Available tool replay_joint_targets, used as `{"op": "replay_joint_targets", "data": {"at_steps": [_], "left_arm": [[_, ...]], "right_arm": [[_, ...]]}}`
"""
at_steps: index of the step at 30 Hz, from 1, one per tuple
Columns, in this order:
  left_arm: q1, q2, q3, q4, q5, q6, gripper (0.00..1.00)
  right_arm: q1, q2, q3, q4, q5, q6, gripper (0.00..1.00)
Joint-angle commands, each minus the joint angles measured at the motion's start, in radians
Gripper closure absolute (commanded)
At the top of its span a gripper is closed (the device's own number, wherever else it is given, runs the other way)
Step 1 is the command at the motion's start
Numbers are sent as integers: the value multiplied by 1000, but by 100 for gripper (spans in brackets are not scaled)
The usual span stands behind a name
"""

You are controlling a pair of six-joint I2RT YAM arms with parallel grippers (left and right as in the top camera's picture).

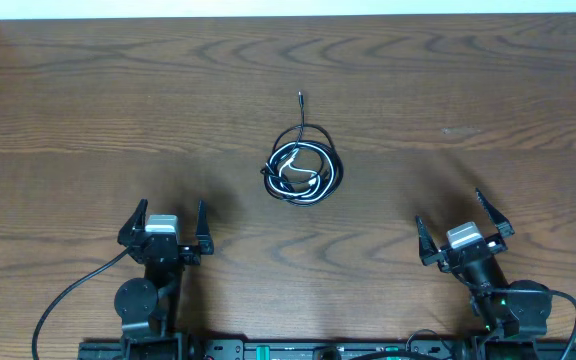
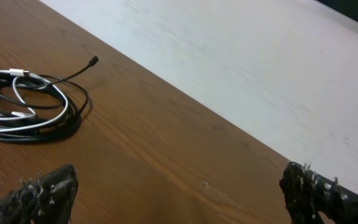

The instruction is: Untangle cables

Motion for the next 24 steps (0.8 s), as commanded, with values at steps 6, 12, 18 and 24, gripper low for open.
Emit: {"op": "replay_joint_targets", "data": {"at_steps": [6, 12, 18, 24], "left_arm": [[-2, 0, -13, -23, 55, -35, 2], [-2, 0, -13, -4, 54, -84, 2], [-2, 0, -12, -3, 55, -85, 2], [-2, 3, 11, -4, 54, -85, 2]], "right_arm": [[13, -6, -3, 8, 2, 14, 1], [13, -6, -3, 11, 2, 14, 1], [13, -6, -3, 12, 1, 27, 1], [13, -6, -1, 36, 1, 121, 1]]}}
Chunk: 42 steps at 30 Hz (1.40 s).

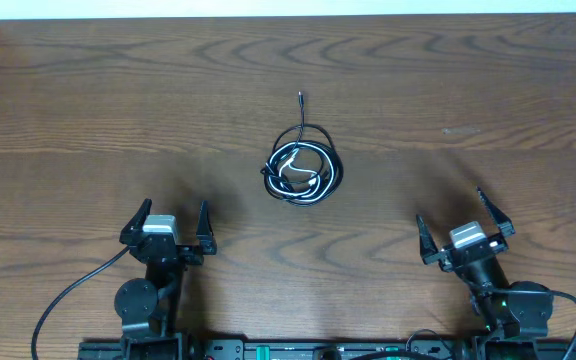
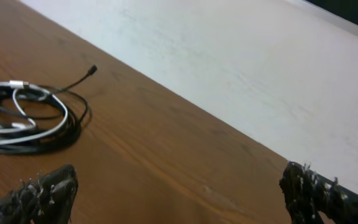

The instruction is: Untangle cables

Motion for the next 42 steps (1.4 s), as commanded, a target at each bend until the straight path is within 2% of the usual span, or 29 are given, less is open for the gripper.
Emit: {"op": "replay_joint_targets", "data": {"at_steps": [1, 8, 14, 26, 32, 37, 42], "left_arm": [[-2, 8, 19, -16, 23, -8, 2], [-2, 135, 114, -20, 24, -8, 2], [-2, 324, 254, -31, 42, -8, 2], [-2, 710, 641, -280, 82, -6, 2], [-9, 887, 831, -409, 149, -8, 2], [-47, 1036, 993, -515, 146, -7, 2], [-79, 1202, 1182, -650, 147, -8, 2]], "right_arm": [[13, -6, 2, 8, 0, 72, 1], [13, 9, 54, 2, 0, 78, 1], [13, 98, 144, -53, 0, 94, 1], [13, 512, 462, -146, -54, 126, 1], [13, 737, 670, -280, -146, 137, 1], [13, 908, 851, -423, -175, 210, 1], [13, 1056, 1030, -571, -226, 213, 1]]}}
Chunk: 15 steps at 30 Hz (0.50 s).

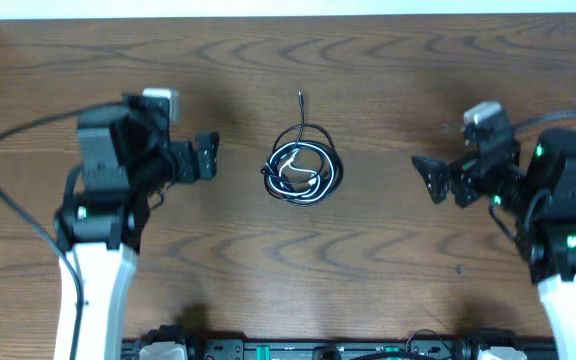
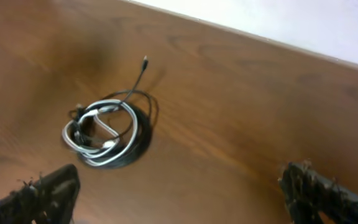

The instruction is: Untangle cables

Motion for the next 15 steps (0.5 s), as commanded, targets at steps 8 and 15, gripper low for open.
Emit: {"op": "replay_joint_targets", "data": {"at_steps": [8, 15], "left_arm": [[-53, 352, 419, -284, 17, -3, 2], [-119, 533, 519, -356, 17, -4, 2]], "right_arm": [[13, 273, 335, -197, -182, 27, 1], [14, 435, 382, -193, -315, 27, 1]]}}
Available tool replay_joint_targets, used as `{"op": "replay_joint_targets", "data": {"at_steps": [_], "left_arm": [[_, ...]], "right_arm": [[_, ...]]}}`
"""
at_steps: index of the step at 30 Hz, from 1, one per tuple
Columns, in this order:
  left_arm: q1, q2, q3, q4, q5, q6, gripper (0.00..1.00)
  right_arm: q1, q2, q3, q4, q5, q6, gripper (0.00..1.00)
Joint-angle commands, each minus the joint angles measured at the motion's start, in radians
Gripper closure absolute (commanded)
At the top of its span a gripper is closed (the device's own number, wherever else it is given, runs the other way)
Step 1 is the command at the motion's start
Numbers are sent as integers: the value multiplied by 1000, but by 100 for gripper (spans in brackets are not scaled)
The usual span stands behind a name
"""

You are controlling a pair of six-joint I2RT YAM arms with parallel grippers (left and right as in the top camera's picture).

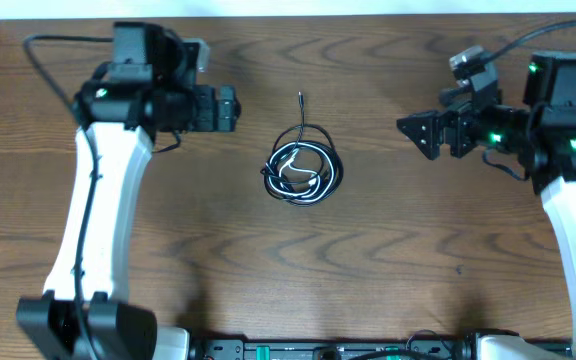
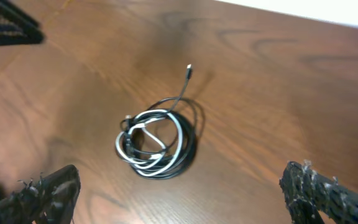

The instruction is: Untangle cables

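A tangled coil of black and white cables (image 1: 303, 172) lies flat on the wooden table, with one black plug end (image 1: 300, 98) sticking out toward the far side. In the right wrist view the coil (image 2: 157, 144) sits ahead of and between my fingers. My right gripper (image 1: 420, 134) hangs open to the right of the coil, pointing at it, and its wide-apart fingertips (image 2: 53, 194) hold nothing. My left gripper (image 1: 223, 108) hovers open to the upper left of the coil, apart from it.
The brown wooden table (image 1: 388, 270) runs to a pale far edge (image 1: 288, 8). Both arm bases stand along the near edge. A dark part of the left arm (image 2: 5, 28) shows at the top left of the right wrist view.
Both arms have moved farther from the near edge and higher over the table. The right gripper now looks more steeply down at the coil. The cables lie unmoved.
At the two oldest moments both grippers rested open near the table's front edge, with the coil untouched at mid-table. Later both arms stood raised on either side of the coil. Now they flank it from farther back, both open.
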Motion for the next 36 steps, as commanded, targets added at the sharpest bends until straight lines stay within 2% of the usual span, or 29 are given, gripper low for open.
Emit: {"op": "replay_joint_targets", "data": {"at_steps": [1, 4, 9, 12, 15, 18, 23, 29, 36], "left_arm": [[-35, 71, 19, -13, 14, -3, 2], [-41, 107, 19, -13, 18, -6, 2], [-41, 129, 18, -50, 138, -96, 2], [-48, 130, 10, 2, 145, -101, 2], [-67, 131, -2, 30, 134, -101, 15], [-100, 134, -13, 37, 58, -124, 19], [-169, 155, -27, 33, -67, -187, 19], [-241, 234, -27, 33, -70, -196, 21], [-274, 344, -27, 21, -72, -260, 22]], "right_arm": [[14, 66, 16, -5, -92, 11, 1], [14, 99, 16, -6, -77, 11, 1], [16, 140, 16, -11, -94, 11, 1], [16, 151, 16, -13, -93, 10, 1], [16, 157, 15, -13, -66, 10, 7], [16, 162, 15, -13, 5, 11, 14], [16, 163, 14, -16, 99, 11, 15], [16, 163, 14, -22, 114, 20, 16], [16, 163, 14, -72, 115, 22, 18]]}}
